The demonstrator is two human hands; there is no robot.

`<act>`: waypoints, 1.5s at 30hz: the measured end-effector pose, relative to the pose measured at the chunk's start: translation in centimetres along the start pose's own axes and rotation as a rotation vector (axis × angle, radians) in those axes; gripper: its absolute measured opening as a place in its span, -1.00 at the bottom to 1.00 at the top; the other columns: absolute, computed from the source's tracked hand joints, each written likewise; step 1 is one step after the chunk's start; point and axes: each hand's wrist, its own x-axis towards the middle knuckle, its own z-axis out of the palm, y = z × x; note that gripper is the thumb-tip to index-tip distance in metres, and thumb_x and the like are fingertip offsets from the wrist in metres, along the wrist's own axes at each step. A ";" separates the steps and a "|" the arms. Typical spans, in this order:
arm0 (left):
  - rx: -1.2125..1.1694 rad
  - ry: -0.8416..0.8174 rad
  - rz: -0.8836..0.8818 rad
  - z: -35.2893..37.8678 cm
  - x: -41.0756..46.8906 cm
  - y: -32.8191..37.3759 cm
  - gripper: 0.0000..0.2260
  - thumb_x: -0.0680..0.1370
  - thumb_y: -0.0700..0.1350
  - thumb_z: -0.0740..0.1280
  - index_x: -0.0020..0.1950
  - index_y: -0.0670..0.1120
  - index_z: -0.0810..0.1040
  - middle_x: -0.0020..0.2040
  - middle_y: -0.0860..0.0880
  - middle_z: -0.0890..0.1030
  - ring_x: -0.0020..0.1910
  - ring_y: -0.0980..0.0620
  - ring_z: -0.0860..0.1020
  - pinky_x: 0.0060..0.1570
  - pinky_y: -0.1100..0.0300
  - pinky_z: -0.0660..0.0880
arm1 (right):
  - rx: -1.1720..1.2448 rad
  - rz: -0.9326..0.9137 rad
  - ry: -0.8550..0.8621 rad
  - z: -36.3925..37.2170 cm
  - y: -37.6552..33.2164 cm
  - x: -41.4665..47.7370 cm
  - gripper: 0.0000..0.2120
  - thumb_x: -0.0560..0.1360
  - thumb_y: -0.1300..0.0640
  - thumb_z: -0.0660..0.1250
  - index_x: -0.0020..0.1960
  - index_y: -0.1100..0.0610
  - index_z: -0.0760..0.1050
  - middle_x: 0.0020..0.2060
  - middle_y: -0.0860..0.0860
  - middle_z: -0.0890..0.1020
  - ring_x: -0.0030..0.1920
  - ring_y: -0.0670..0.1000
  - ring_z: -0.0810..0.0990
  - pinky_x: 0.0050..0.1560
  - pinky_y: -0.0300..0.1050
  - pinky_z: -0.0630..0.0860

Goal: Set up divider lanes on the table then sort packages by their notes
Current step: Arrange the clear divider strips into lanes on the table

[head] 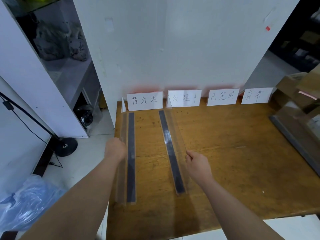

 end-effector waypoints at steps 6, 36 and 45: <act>0.011 -0.007 0.031 0.1 -1.0 -1.3 -0.70 0.67 -0.12 0.13 -0.04 -0.28 0.55 -0.11 -0.18 0.56 -0.12 -0.11 0.53 -0.15 0.11 0.40 | -0.021 0.019 -0.004 0.0 -0.3 0.2 -0.74 0.62 0.18 0.14 0.14 0.15 0.58 -0.14 -0.01 0.65 -0.21 -0.04 0.61 -0.16 -0.08 0.62; -0.103 0.037 0.043 0.1 -3.4 -1.9 -0.70 0.67 -0.11 0.15 0.27 -0.22 0.57 0.05 -0.16 0.61 -0.11 -0.01 0.46 -0.12 0.17 0.36 | -0.087 0.015 0.008 -0.3 -0.4 0.5 -0.75 0.62 0.19 0.13 0.06 0.17 0.59 -0.19 0.02 0.64 -0.21 -0.01 0.60 -0.17 -0.06 0.60; -0.085 0.020 0.057 -0.2 -3.5 -1.8 -0.69 0.67 -0.08 0.16 0.26 -0.21 0.57 0.10 -0.16 0.63 -0.04 -0.06 0.54 -0.07 0.15 0.41 | -0.085 -0.016 0.005 -0.5 -0.6 0.1 -0.74 0.62 0.20 0.12 0.14 0.17 0.58 -0.11 0.04 0.66 -0.17 0.00 0.60 -0.14 -0.10 0.58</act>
